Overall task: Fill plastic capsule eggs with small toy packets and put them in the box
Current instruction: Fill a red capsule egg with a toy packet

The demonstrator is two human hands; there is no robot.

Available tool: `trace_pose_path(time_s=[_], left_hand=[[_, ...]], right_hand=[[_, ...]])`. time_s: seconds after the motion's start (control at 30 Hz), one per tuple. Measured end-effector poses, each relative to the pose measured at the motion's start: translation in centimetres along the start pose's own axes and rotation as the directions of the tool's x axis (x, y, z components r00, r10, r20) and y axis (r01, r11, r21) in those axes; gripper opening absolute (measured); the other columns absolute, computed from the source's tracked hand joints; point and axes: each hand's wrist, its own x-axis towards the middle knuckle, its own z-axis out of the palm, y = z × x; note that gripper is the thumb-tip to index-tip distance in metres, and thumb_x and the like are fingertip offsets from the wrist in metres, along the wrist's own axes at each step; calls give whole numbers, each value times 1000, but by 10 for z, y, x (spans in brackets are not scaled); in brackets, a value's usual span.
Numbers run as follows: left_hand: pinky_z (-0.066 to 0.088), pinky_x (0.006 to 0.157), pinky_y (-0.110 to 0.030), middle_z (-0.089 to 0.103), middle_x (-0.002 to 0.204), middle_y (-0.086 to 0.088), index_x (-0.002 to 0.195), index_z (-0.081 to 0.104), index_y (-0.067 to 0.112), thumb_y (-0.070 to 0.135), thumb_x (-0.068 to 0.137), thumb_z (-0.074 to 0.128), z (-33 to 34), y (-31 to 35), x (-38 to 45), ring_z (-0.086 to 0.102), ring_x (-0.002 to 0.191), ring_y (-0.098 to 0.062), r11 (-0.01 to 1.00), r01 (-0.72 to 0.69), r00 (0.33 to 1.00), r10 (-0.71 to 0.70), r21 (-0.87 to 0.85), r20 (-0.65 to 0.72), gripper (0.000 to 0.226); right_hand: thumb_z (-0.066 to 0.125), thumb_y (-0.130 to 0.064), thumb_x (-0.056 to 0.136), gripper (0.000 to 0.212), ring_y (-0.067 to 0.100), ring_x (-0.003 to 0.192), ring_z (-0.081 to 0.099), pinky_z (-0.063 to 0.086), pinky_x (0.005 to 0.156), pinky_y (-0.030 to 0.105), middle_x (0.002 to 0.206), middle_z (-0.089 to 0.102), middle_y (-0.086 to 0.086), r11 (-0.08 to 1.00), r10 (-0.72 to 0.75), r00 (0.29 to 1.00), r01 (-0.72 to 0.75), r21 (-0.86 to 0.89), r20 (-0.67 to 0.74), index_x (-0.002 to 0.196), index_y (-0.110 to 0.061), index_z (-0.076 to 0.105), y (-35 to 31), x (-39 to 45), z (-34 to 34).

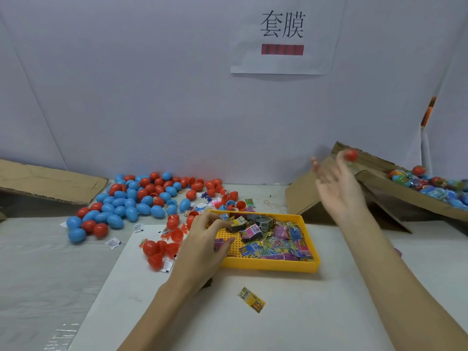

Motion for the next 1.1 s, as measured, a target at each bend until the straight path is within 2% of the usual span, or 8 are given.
trace_pose_path(time_s=[0.13, 0.37, 0.5, 0.67, 0.77, 0.9, 1.0, 1.1], left_hand=[[39, 94, -16, 56, 122, 5, 115, 71, 22, 34, 89, 77, 0, -2, 0, 48, 118, -12, 1000, 9, 1000, -9, -2, 19, 30], [38, 96, -18, 54, 124, 4, 123, 69, 20, 39, 94, 70, -7, -4, -2, 45, 120, -9, 997, 68, 996, -69, 20, 49, 35], [40, 96, -21, 55, 123, 3, 124, 67, 19, 38, 100, 60, -18, -21, 5, 46, 118, -11, 965, 262, 963, -262, -16, -66, 31], [43, 100, -34, 62, 129, -9, 126, 67, 10, 21, 104, 53, -46, -70, 6, 53, 119, -23, 842, 532, 837, -508, 90, -202, 28], [46, 103, -41, 59, 134, -13, 134, 64, 16, 18, 104, 50, -49, -85, 12, 53, 121, -29, 799, 571, 821, -550, 191, -153, 33], [38, 104, -43, 51, 138, -13, 142, 55, 27, 28, 107, 39, -45, -94, 42, 44, 126, -32, 734, 421, 853, -520, 533, 42, 38], [40, 105, -43, 53, 137, -17, 141, 52, 12, 29, 108, 37, -42, -106, 62, 48, 125, -33, 722, 430, 803, -581, 543, 136, 40], [48, 98, -41, 59, 132, -18, 134, 55, 4, 16, 102, 49, -42, -116, 64, 56, 118, -32, 738, 484, 780, -607, 471, 150, 35]], right_hand=[[68, -21, 93, 51, 24, 107, 70, 60, 91, 31, 123, 68, 16, 943, 192, 979, -163, -291, 74, 137, 1, 58, 30, -9, -26], [62, -20, 102, 27, 19, 87, 76, 62, 72, 27, 99, 76, 13, 801, 392, 918, -305, -515, 65, 113, 0, 76, 91, -40, -43], [60, -25, 103, 30, 20, 87, 75, 61, 70, 24, 97, 76, 14, 737, 414, 899, -240, -632, 141, 109, -3, 79, 94, -42, -44], [61, -25, 102, 30, 20, 84, 74, 61, 68, 24, 95, 75, 15, 739, 402, 902, -218, -637, 158, 108, -2, 79, 94, -41, -45], [61, -24, 101, 28, 20, 83, 74, 61, 69, 25, 95, 75, 15, 722, 415, 895, -215, -658, 162, 103, -4, 81, 95, -42, -44], [61, -23, 102, 27, 21, 83, 73, 62, 69, 25, 95, 75, 15, 713, 423, 892, -222, -665, 156, 104, -4, 80, 93, -43, -42], [62, -23, 102, 26, 21, 83, 73, 62, 69, 25, 96, 76, 16, 720, 418, 895, -223, -658, 154, 103, -4, 81, 92, -43, -43], [61, -22, 103, 26, 21, 82, 73, 61, 69, 25, 96, 75, 16, 716, 421, 895, -228, -660, 149, 103, -4, 81, 93, -43, -43]])
